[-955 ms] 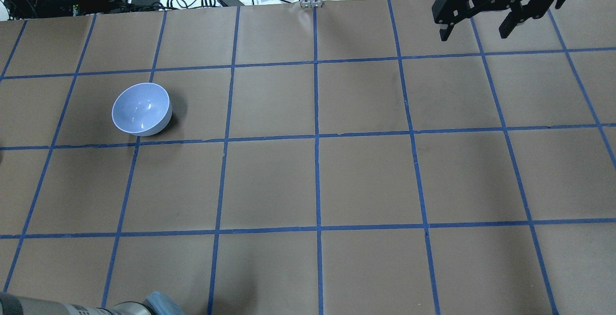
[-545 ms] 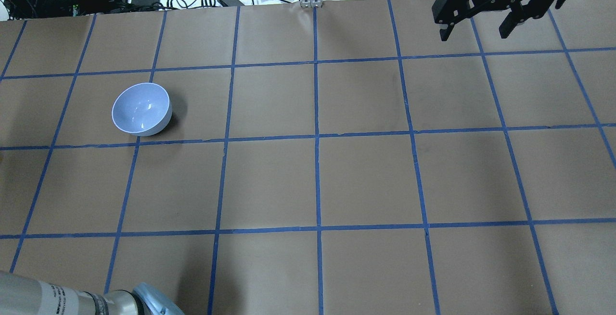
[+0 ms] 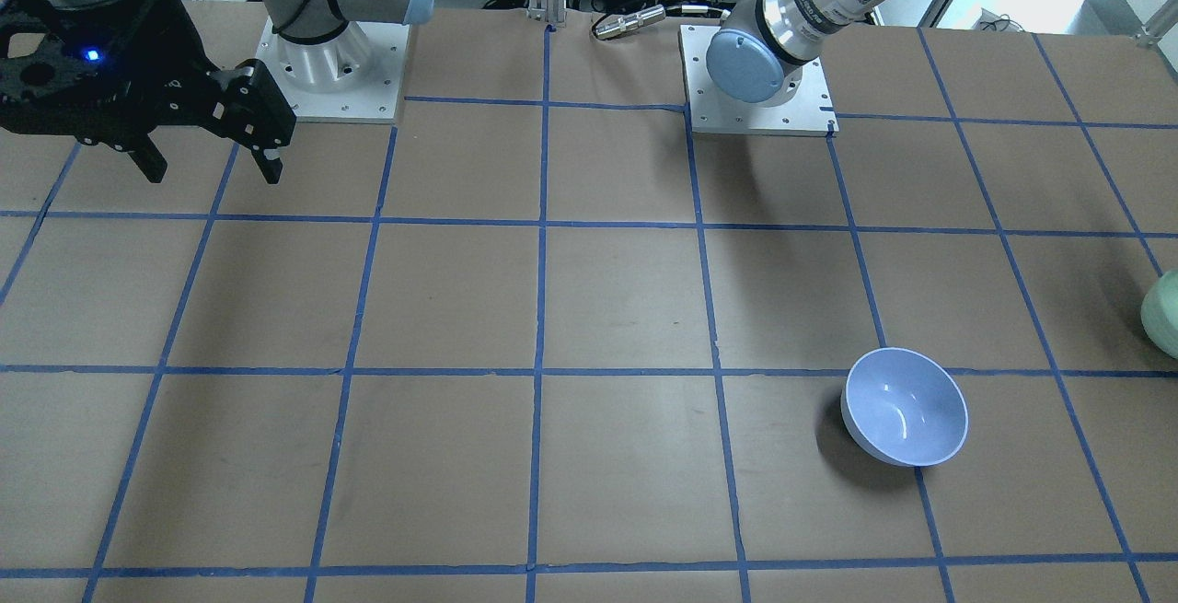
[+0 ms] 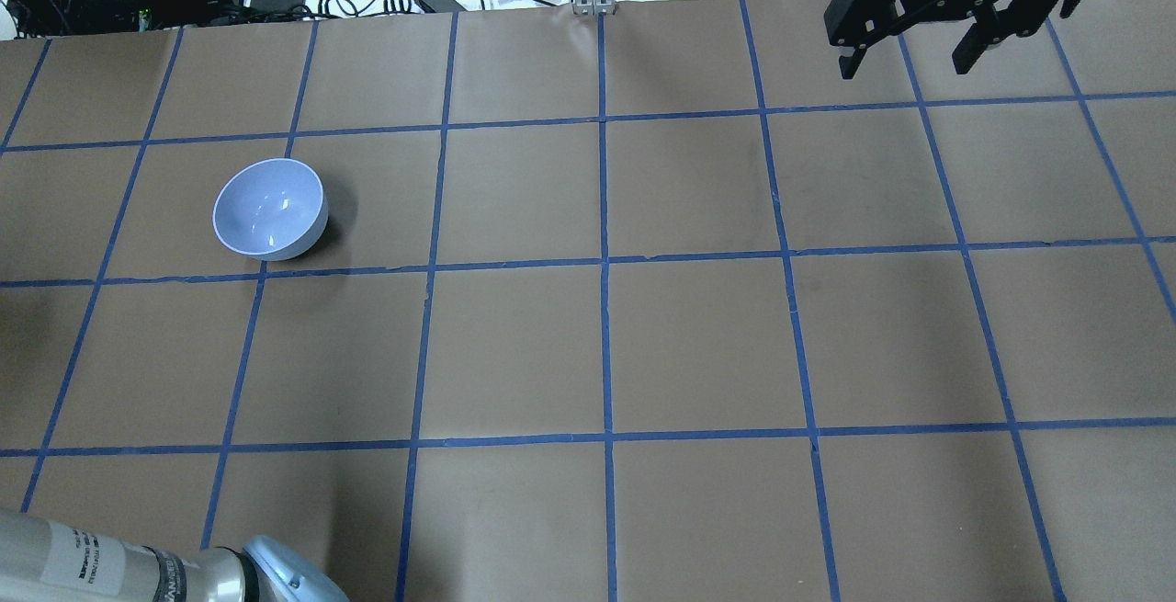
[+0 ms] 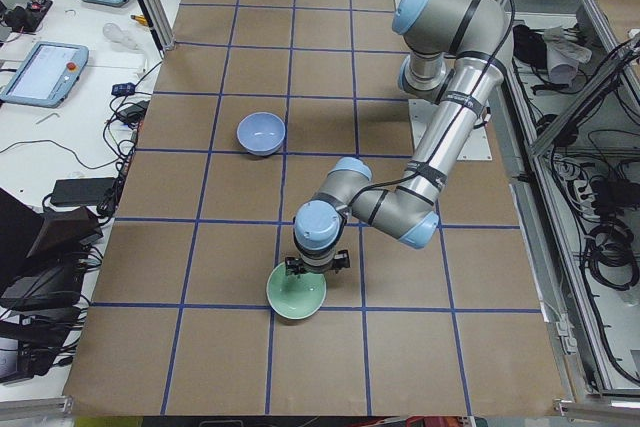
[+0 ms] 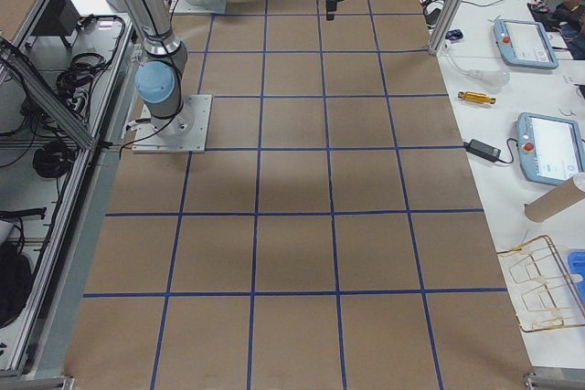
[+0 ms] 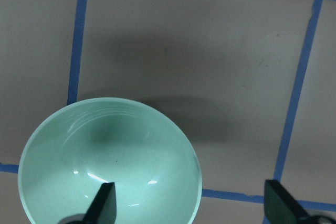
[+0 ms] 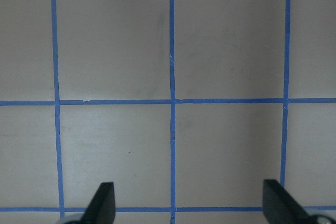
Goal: Stack green bowl on blue bowl
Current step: 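Grasp the mint-green bowl rim with the left gripper near the robot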
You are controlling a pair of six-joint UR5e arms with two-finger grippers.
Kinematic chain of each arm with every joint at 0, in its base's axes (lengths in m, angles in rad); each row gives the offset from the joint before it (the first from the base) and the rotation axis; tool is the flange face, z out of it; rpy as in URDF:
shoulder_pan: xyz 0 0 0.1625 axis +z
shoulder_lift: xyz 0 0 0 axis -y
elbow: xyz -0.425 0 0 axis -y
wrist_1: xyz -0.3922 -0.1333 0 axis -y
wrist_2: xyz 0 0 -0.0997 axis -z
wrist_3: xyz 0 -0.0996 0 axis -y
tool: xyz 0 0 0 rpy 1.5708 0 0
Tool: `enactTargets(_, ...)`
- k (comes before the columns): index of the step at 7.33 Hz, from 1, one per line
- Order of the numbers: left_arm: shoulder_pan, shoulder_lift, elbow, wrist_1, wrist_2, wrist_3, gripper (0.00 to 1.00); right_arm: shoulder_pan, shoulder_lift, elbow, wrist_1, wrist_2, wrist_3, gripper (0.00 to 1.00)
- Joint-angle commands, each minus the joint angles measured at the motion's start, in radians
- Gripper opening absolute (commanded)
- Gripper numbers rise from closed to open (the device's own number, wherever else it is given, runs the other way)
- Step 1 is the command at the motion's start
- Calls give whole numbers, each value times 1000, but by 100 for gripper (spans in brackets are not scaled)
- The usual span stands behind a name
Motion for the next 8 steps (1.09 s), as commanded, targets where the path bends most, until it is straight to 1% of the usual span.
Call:
enactTargets(1,5,-63,8,72,-35,52,100,0,0,0,0,0,0,100)
enactTargets(2,7,-92,8,83,-37,89,100,0,-1,0,0,0,0,100)
enactTargets(4,10,-123,3,102,-35,92,100,0,-1,0,0,0,0,100)
enactTargets(5,10,-128,5,111,-34,95,90,0,0,0,0,0,0,100)
enactTargets(6,10,-129,5,126,-35,101,63,0,0,0,0,0,2,100)
enactTargets(7,10,-129,-3,155,-34,114,25,0,0,0,0,0,2,100)
enactTargets(8,10,-129,-4,155,-32,114,0,0,-1,0,0,0,2,100)
